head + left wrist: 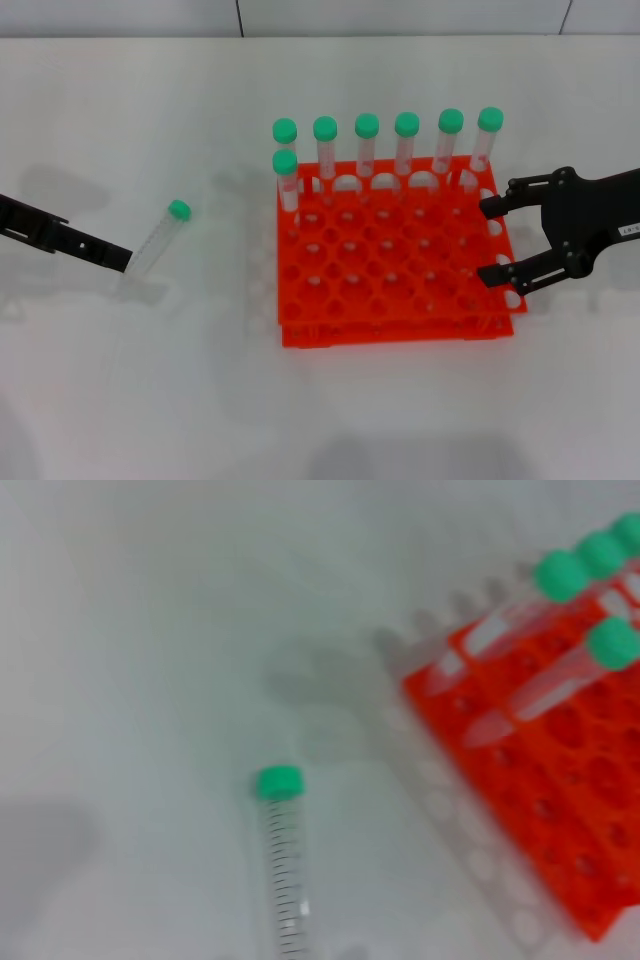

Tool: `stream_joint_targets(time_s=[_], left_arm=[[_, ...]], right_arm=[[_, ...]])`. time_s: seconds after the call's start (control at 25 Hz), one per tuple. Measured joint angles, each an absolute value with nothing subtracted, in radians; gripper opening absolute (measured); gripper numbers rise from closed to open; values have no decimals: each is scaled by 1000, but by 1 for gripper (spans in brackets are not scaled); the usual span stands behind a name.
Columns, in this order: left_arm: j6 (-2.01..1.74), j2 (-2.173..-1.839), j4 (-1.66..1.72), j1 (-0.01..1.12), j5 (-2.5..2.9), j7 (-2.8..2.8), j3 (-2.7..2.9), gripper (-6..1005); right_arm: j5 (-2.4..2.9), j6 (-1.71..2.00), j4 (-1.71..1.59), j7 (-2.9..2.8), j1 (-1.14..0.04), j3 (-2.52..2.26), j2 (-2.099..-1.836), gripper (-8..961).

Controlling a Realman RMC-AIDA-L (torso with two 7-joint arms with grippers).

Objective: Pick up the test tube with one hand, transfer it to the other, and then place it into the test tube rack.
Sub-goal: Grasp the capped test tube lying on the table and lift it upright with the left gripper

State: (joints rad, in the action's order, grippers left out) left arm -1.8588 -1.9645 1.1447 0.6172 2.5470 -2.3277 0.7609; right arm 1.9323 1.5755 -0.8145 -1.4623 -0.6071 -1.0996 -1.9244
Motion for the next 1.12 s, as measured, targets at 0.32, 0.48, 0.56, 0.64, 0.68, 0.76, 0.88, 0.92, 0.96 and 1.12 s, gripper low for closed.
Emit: stream_joint_targets(time_s=[0.32,0.48,0.56,0.64,0.68,0.76,0.88,0.92,0.96,1.12], left_arm=[[-1743,-1979,1005,681,2686,-2349,762,874],[-1695,-1986,956,708,2729,-2360,767,873],[-1674,-1987,940,716,2745,-2372,773,873],[-1654,-1990,928,721,2754,-2383,777,873],[-1646,-1991,920,724,2757,-2387,778,873],[-1631,-1994,900,732,2767,-2397,784,873],[-1609,-1998,873,743,2782,-2421,815,872],[-1604,-1999,867,745,2783,-2427,828,872],[-1599,-2000,865,745,2784,-2433,838,872],[-1579,-2007,863,746,2786,-2452,870,872]], right_arm=[[1933,1558,-814,-1458,-608,-1099,-1933,871],[1933,1554,-814,-1458,-608,-1100,-1935,872],[1933,1551,-814,-1458,-608,-1100,-1936,872],[1933,1546,-814,-1460,-609,-1100,-1936,871],[1933,1542,-814,-1462,-609,-1100,-1936,871],[1933,1539,-813,-1463,-609,-1100,-1937,871],[1933,1538,-810,-1462,-610,-1100,-1939,871],[1933,1538,-809,-1461,-611,-1100,-1940,872],[1933,1538,-809,-1460,-611,-1100,-1941,872],[1937,1529,-807,-1457,-611,-1101,-1946,872]])
